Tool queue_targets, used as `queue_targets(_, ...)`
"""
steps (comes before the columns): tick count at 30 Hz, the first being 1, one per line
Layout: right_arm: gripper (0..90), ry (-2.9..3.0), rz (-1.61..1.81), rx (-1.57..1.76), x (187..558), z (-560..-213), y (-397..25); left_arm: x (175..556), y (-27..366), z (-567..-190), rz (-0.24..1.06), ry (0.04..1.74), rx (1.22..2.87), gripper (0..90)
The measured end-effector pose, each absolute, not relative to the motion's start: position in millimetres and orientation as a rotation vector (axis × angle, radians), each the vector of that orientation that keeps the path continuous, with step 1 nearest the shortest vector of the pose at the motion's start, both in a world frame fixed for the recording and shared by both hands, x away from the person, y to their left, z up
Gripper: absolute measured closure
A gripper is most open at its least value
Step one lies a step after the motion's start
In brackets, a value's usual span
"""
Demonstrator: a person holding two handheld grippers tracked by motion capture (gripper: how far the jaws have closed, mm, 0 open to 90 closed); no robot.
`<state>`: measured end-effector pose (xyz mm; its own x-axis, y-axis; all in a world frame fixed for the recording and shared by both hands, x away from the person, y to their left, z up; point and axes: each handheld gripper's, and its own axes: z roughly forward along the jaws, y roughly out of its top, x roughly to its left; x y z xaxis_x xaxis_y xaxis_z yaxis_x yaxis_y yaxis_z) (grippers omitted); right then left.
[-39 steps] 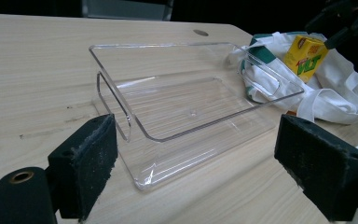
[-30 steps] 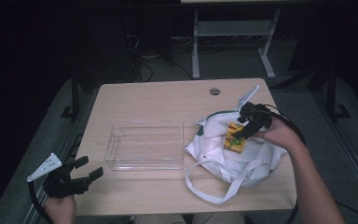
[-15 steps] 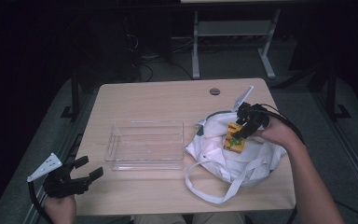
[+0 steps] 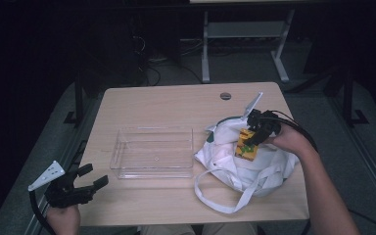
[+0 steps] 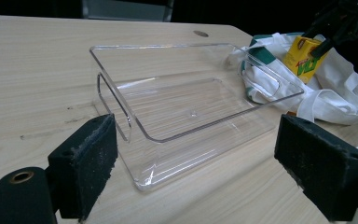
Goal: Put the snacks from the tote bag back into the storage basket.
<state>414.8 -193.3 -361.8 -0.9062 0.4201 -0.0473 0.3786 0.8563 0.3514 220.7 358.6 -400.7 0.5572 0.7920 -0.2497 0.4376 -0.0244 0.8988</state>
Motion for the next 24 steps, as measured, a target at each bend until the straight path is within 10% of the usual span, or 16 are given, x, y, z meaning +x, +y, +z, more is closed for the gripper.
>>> queue_targets(24, 51.0, 2.889, 0.563, 0.607, 412.8, -364.0, -196.1, 220.6, 358.2, -400.7, 0.384, 1.048, 1.650, 12.6)
